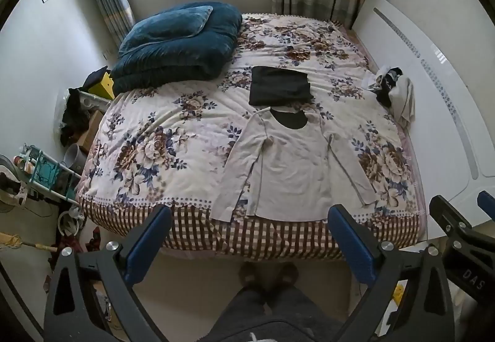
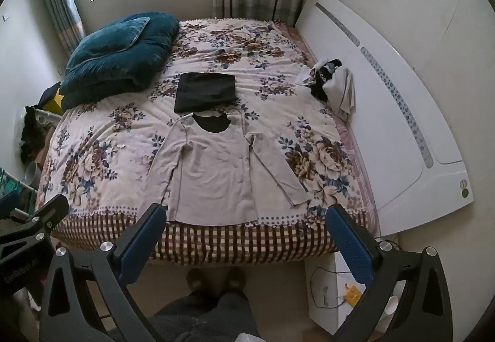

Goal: Fold small clothes

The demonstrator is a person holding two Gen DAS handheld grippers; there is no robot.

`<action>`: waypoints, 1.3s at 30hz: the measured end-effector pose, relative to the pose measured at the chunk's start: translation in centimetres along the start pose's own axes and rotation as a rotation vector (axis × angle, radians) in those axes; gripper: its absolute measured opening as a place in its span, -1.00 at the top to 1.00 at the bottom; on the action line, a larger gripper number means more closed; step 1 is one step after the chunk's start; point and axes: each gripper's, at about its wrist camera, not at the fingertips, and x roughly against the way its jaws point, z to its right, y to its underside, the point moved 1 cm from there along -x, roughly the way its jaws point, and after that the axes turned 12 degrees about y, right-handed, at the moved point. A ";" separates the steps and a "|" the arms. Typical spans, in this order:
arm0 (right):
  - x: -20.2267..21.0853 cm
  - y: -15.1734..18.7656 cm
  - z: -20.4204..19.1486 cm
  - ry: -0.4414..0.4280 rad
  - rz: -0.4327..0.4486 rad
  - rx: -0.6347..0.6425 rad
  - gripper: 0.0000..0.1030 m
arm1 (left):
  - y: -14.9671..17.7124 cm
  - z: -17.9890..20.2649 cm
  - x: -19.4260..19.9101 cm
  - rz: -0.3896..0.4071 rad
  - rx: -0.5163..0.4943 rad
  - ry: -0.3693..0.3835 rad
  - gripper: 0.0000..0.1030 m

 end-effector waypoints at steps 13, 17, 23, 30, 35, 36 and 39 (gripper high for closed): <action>-0.1 0.2 0.0 -0.006 0.001 0.002 -1.00 | -0.1 0.0 0.1 0.008 -0.006 0.004 -1.00; 0.6 0.0 0.1 -0.002 0.006 0.000 -1.00 | -0.5 0.3 0.5 0.017 -0.007 0.000 -1.00; 0.6 0.2 0.3 -0.004 0.009 -0.001 -1.00 | -0.9 0.2 0.6 0.010 -0.011 0.006 -1.00; 1.4 -0.4 0.4 -0.003 0.014 -0.004 -1.00 | -0.4 0.5 0.9 0.025 -0.010 0.001 -1.00; 1.5 -0.6 0.5 -0.004 0.015 -0.003 -1.00 | -0.4 0.6 0.7 0.022 -0.011 -0.001 -1.00; 1.6 -0.6 0.5 -0.004 0.016 -0.003 -1.00 | -0.4 0.7 0.8 0.022 -0.011 0.000 -1.00; 1.5 -0.4 0.4 -0.003 0.018 -0.003 -1.00 | -0.4 0.6 0.7 0.023 -0.010 -0.001 -1.00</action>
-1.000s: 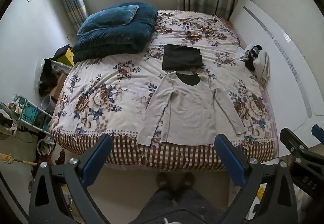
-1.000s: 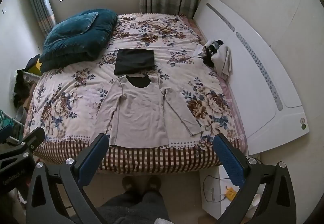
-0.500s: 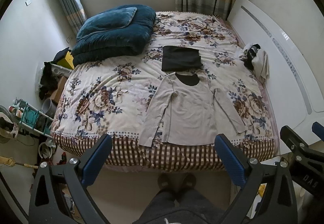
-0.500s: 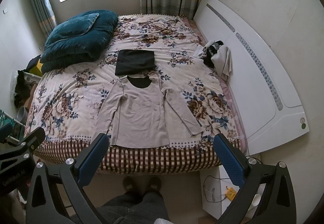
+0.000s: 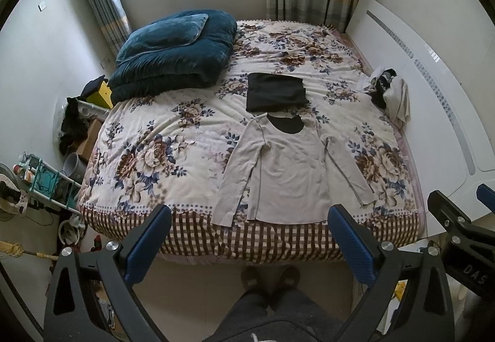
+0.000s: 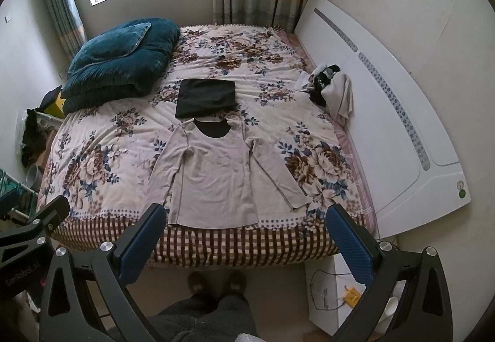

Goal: Fold small clothes

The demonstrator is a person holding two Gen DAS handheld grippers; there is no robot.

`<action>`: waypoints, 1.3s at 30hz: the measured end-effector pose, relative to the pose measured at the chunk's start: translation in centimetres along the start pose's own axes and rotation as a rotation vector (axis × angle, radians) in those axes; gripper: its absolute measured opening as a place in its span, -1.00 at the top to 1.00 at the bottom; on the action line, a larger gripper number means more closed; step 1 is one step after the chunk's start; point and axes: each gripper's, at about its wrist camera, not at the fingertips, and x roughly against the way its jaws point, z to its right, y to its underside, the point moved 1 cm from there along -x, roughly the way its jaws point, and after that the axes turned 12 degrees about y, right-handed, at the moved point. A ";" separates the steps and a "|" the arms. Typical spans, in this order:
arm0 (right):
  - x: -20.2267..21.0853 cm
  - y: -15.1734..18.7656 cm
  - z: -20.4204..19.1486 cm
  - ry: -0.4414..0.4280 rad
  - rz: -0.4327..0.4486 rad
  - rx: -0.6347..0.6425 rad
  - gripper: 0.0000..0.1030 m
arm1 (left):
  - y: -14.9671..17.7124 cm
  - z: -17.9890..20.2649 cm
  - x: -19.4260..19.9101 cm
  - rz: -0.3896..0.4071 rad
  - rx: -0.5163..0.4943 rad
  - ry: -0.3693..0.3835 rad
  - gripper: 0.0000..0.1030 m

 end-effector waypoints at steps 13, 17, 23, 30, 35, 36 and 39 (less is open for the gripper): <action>0.8 -1.0 0.1 0.001 0.001 0.004 -1.00 | -0.6 0.3 0.6 0.001 -0.006 0.007 -1.00; 1.0 -1.1 -0.1 0.001 0.001 0.007 -1.00 | -1.1 0.4 0.7 -0.001 -0.004 0.009 -1.00; 1.1 -1.3 -0.1 0.002 0.004 0.006 -1.00 | -1.3 0.4 0.8 0.001 -0.003 0.015 -1.00; 1.2 -1.4 -0.1 0.004 0.006 0.005 -1.00 | -2.1 0.5 1.0 0.003 -0.001 0.022 -1.00; 1.2 -1.5 -0.2 0.004 0.008 0.005 -1.00 | -2.5 0.3 1.0 0.005 -0.001 0.024 -1.00; 1.3 -1.6 -0.1 0.004 0.009 0.005 -1.00 | -2.8 0.4 1.0 0.007 -0.001 0.027 -1.00; 1.4 -1.8 -0.2 0.003 0.011 0.005 -1.00 | -3.4 0.4 1.2 0.010 0.000 0.031 -1.00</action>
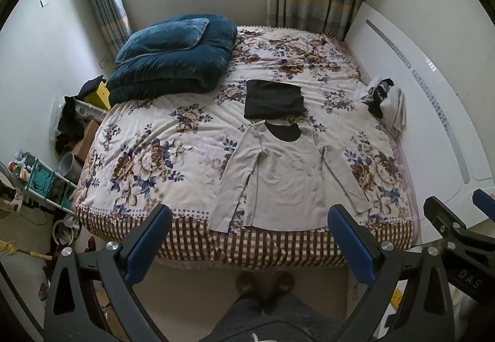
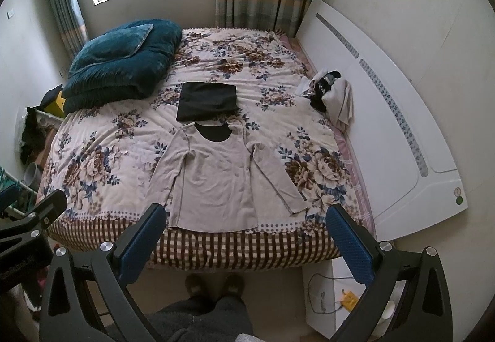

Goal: Fold small clothes

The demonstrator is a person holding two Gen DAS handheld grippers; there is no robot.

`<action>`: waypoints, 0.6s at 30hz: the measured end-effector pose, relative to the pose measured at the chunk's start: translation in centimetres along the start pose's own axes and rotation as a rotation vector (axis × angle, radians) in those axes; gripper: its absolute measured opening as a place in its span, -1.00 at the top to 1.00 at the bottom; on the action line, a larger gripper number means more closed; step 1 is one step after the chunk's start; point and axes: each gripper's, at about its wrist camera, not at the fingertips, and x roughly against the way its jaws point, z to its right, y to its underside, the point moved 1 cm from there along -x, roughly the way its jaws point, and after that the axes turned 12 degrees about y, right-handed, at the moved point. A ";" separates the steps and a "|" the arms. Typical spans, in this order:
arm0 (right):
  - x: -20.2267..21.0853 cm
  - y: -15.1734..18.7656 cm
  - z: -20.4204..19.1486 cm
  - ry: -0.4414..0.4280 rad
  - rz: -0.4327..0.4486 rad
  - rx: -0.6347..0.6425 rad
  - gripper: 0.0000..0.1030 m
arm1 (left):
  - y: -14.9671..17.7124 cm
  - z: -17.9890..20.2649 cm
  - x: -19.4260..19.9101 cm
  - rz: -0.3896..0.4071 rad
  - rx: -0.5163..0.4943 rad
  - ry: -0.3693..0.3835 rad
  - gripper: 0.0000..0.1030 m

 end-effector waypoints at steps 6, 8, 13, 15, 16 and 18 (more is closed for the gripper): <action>0.1 -0.1 0.0 0.001 0.000 0.001 -1.00 | -0.2 0.1 0.0 0.008 0.002 0.007 -1.00; 0.1 0.1 0.0 0.000 0.001 -0.002 -1.00 | -0.2 0.1 0.1 0.009 0.003 0.008 -1.00; 0.1 0.2 -0.1 -0.001 0.002 -0.002 -1.00 | -0.5 0.4 0.0 0.012 0.005 0.013 -1.00; 0.2 0.0 -0.1 -0.001 0.001 -0.005 -1.00 | 0.0 0.3 0.0 0.014 0.004 0.013 -1.00; 0.1 0.3 -0.1 -0.001 0.003 -0.005 -1.00 | -0.4 0.3 -0.1 0.019 0.005 0.008 -1.00; -0.1 -0.5 0.1 -0.007 -0.010 -0.025 -1.00 | -0.2 0.0 -0.3 0.056 0.005 -0.014 -1.00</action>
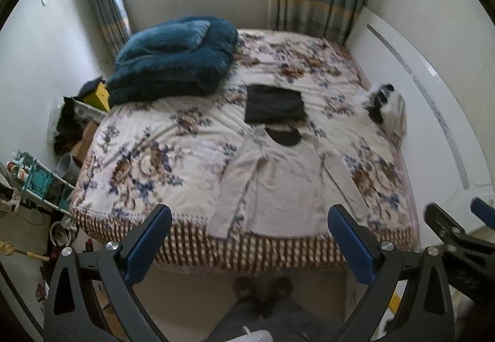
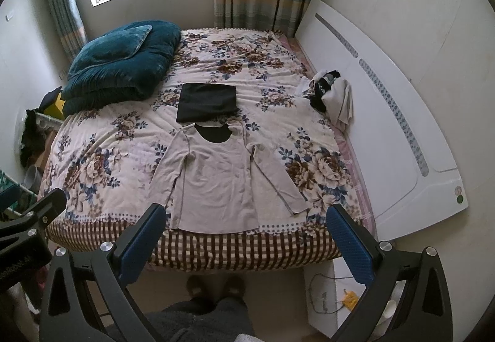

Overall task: Fold small clothes
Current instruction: 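Grasp the beige shirt's sleeve cuff with the right gripper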

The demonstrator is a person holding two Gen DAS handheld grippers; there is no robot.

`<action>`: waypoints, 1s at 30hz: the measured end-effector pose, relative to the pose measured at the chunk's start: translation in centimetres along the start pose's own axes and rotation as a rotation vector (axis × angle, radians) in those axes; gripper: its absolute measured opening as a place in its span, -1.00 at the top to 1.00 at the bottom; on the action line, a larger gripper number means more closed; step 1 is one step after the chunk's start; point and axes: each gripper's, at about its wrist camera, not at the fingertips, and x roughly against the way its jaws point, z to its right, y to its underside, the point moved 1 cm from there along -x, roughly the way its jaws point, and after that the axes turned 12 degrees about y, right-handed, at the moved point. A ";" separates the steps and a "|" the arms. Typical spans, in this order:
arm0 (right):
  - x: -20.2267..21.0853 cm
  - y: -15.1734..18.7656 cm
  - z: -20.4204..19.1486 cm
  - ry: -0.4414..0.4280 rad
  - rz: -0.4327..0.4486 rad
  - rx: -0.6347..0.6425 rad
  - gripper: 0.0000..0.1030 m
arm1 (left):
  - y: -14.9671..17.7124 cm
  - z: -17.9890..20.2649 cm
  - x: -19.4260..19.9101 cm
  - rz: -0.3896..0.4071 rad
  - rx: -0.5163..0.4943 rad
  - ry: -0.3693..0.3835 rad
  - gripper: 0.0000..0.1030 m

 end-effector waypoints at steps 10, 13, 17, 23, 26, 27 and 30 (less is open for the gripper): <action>-15.6 0.1 7.5 -0.001 -0.230 -0.341 -1.00 | -1.1 -4.2 -14.4 0.013 -0.002 -0.159 -1.00; -23.6 2.0 10.6 0.048 -0.329 -0.441 -1.00 | -0.9 -5.1 -20.9 -0.063 0.005 -0.186 -1.00; -36.2 6.0 15.1 0.123 -0.457 -0.567 -1.00 | 0.1 -6.2 -28.8 -0.140 0.028 -0.233 -1.00; -54.2 12.3 18.4 0.120 -0.613 -0.743 -1.00 | 1.7 -8.2 -40.3 -0.317 0.089 -0.327 -1.00; -61.5 14.4 18.5 0.140 -0.656 -0.793 -1.00 | 2.6 -9.4 -44.9 -0.373 0.115 -0.363 -1.00; -63.8 15.1 18.3 0.149 -0.677 -0.799 -0.97 | 2.7 -9.7 -45.7 -0.380 0.124 -0.366 -1.00; -68.8 16.4 17.2 0.125 -0.724 -0.852 -0.92 | 3.4 -11.2 -48.8 -0.404 0.160 -0.386 -1.00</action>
